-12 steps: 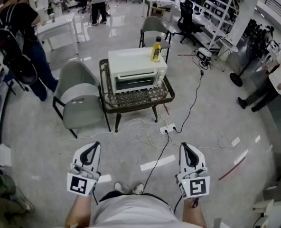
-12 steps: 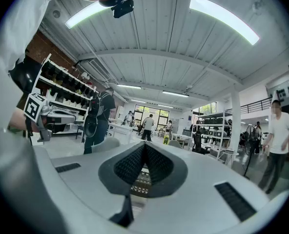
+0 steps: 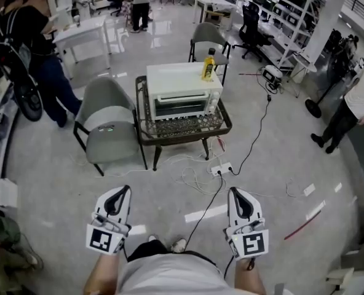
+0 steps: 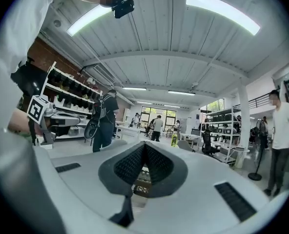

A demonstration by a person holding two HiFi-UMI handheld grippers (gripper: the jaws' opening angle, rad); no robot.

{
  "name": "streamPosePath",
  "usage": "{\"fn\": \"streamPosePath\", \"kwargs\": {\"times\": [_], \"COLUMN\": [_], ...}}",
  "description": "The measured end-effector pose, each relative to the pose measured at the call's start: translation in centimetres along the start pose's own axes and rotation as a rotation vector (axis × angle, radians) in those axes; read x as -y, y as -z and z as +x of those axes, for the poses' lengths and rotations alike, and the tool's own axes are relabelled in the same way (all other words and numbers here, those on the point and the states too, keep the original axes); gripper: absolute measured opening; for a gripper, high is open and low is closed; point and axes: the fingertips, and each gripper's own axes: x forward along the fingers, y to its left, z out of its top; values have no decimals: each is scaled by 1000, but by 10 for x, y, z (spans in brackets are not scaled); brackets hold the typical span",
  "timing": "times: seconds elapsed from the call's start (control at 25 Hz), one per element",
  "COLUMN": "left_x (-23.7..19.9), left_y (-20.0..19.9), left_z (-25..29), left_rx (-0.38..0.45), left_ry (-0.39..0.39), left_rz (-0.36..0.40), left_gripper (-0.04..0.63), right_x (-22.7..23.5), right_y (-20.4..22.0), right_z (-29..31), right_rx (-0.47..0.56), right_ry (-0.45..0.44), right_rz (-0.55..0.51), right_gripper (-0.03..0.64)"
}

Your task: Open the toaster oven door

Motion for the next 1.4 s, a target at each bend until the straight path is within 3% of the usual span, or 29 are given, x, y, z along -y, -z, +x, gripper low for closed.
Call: {"fn": "streamPosePath", "kwargs": {"times": [0.2, 0.4, 0.72, 1.04, 1.4], "left_x": [10, 3, -51, -137, -147], "left_y": [13, 33, 70, 68, 94], "left_z": [-5, 25, 135, 251, 305], "left_rx": [-41, -59, -40, 35, -11], "left_ry": [-9, 9, 66, 101, 162], "left_rz": [-23, -40, -79, -70, -104], "left_gripper": [15, 15, 15, 15, 15], "right_x": [0, 8, 53, 86, 108], "right_y": [12, 28, 48, 14, 29], "right_z": [3, 26, 128, 262, 305], "right_rx": [-8, -41, -96, -76, -109], "right_ry": [-26, -42, 5, 9, 35], "right_rz": [34, 36, -3, -52, -16], "right_gripper": [22, 22, 23, 23, 23]}}
